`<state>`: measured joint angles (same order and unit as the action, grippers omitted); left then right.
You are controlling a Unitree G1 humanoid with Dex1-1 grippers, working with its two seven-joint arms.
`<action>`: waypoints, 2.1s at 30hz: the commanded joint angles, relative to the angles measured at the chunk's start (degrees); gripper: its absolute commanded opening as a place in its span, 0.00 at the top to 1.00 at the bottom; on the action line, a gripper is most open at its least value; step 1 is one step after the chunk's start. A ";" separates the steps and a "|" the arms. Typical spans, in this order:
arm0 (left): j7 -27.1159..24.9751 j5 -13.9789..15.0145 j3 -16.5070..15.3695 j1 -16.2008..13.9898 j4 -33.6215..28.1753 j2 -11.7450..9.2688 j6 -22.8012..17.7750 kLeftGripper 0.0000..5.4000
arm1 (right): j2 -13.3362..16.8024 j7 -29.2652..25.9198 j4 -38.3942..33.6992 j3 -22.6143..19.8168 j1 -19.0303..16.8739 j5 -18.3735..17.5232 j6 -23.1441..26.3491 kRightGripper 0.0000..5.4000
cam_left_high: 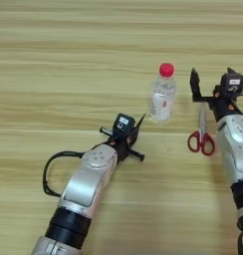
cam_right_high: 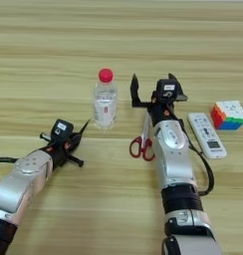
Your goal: Move the objects on the table
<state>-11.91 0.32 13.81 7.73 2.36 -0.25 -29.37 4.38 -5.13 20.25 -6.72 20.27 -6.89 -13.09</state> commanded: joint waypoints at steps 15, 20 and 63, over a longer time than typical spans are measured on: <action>0.44 -1.01 1.07 0.25 0.34 -0.26 0.67 0.78 | 0.00 0.26 -0.09 -0.13 0.40 0.18 0.20 0.00; 0.24 -0.85 1.16 0.29 0.12 -0.38 1.03 0.68 | -0.01 0.29 -0.03 -0.10 0.42 0.23 0.22 0.00; -8.18 -0.40 1.00 2.03 5.15 -2.74 21.79 0.00 | 0.36 1.29 2.88 -0.64 1.49 0.57 -0.82 0.00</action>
<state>-18.95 0.33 13.99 8.66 6.91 -2.75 -8.19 4.65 -4.10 22.82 -7.19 20.59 -6.63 -13.50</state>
